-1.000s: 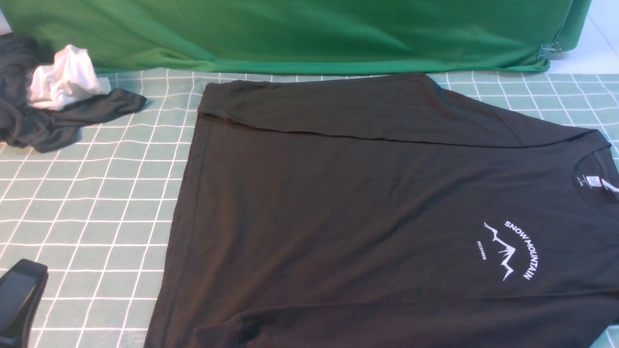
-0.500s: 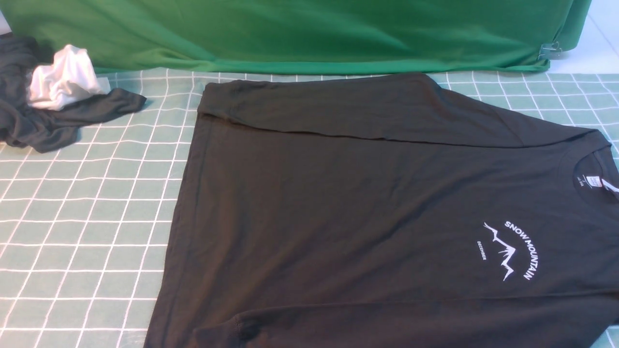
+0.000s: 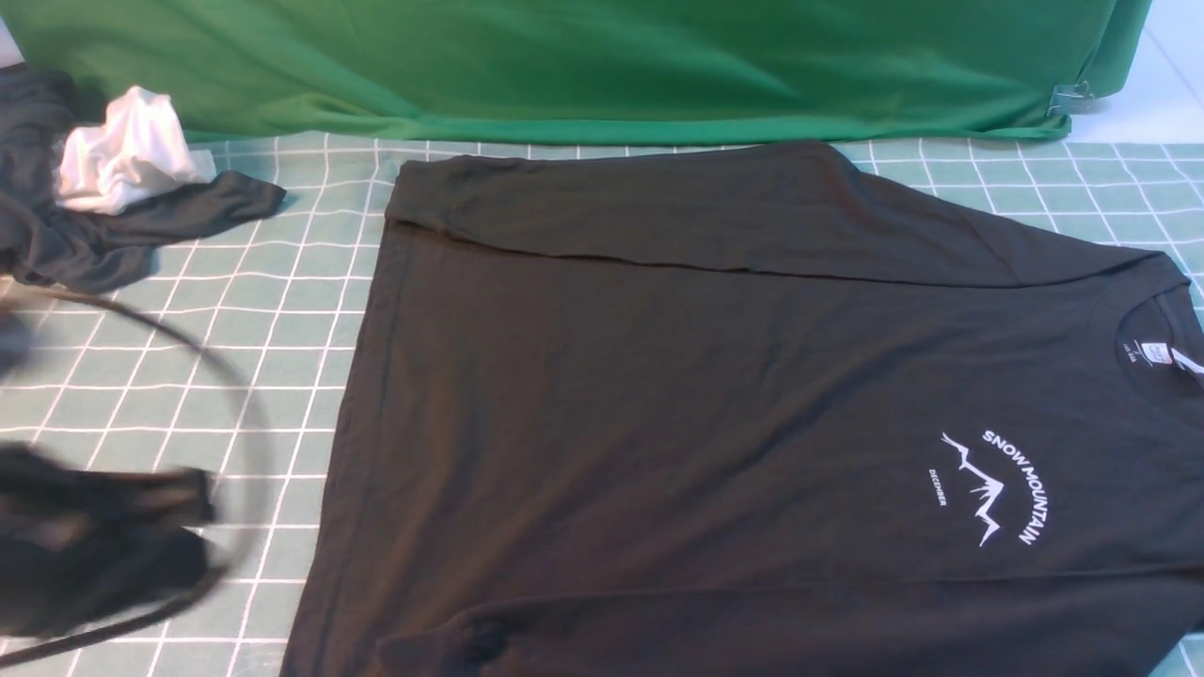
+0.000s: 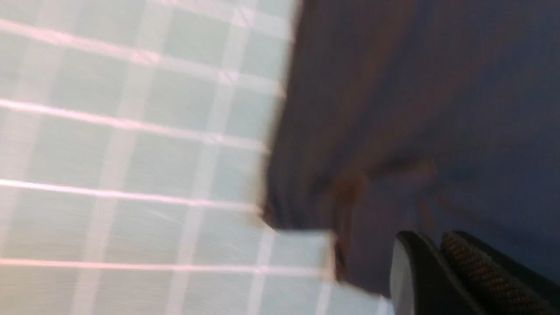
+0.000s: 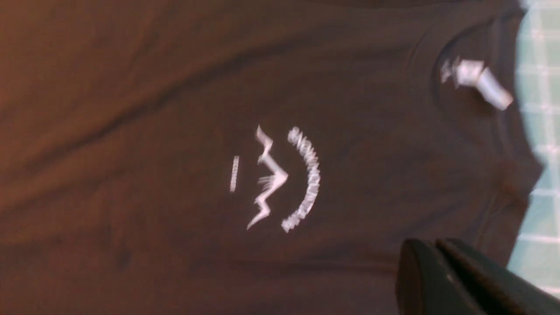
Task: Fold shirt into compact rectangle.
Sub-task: 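Grasp the left edge of the dark T-shirt lying flat on the table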
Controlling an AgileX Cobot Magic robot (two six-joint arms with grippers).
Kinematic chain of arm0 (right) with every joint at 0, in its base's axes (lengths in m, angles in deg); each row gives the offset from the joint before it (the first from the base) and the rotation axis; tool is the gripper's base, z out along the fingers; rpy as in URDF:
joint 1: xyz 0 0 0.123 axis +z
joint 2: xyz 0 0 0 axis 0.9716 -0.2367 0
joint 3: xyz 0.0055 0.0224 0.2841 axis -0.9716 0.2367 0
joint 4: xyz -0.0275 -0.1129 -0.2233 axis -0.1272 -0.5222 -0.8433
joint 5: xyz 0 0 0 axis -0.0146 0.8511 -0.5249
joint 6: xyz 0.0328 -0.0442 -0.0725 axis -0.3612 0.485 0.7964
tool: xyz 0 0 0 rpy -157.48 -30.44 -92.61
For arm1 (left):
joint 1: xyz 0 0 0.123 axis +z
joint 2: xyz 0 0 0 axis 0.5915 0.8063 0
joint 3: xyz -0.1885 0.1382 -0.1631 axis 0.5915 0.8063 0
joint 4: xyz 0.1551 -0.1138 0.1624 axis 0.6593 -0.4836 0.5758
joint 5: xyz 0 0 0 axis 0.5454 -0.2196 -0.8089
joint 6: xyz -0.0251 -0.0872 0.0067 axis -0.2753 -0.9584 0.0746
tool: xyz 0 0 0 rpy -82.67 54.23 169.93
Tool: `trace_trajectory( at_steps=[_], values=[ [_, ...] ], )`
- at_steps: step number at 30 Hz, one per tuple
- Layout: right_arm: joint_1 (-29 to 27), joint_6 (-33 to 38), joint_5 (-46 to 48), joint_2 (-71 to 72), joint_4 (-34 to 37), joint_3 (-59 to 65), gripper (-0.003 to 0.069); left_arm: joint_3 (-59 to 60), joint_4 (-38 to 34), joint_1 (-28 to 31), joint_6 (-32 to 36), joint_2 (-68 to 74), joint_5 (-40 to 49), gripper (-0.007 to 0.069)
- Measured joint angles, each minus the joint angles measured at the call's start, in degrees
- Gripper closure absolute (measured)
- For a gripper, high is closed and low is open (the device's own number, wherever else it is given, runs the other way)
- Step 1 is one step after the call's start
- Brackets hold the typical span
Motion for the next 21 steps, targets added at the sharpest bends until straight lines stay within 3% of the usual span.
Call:
trace_trajectory(
  at_steps=[3,6,10,14,18,21],
  values=[
    [0.0,0.7,0.4,-2.0,0.6,0.0,0.0621,-0.1,-4.7,-1.9,6.0,8.8,-0.7,0.0587],
    [0.0,0.9,0.4,-2.4,0.8,0.0,0.0618,-0.2,-3.4,-6.3,5.7,13.8,-3.1,0.0584],
    [0.0,0.9,0.4,-2.4,1.0,0.0,0.061,-0.2,5.5,-17.2,-1.9,19.8,-10.1,0.057],
    [0.0,0.9,0.4,-2.4,1.0,0.0,0.0601,-0.2,10.0,-23.6,-5.4,23.1,-15.1,0.0539],
    [0.0,0.9,0.4,-2.4,1.0,0.0,0.0592,-0.3,10.4,-26.1,-6.7,24.9,-18.1,0.0498],
    [0.0,0.9,0.3,-2.4,1.0,0.0,0.0582,-0.3,11.9,-26.6,-9.1,25.7,-19.7,0.0421]
  ],
)
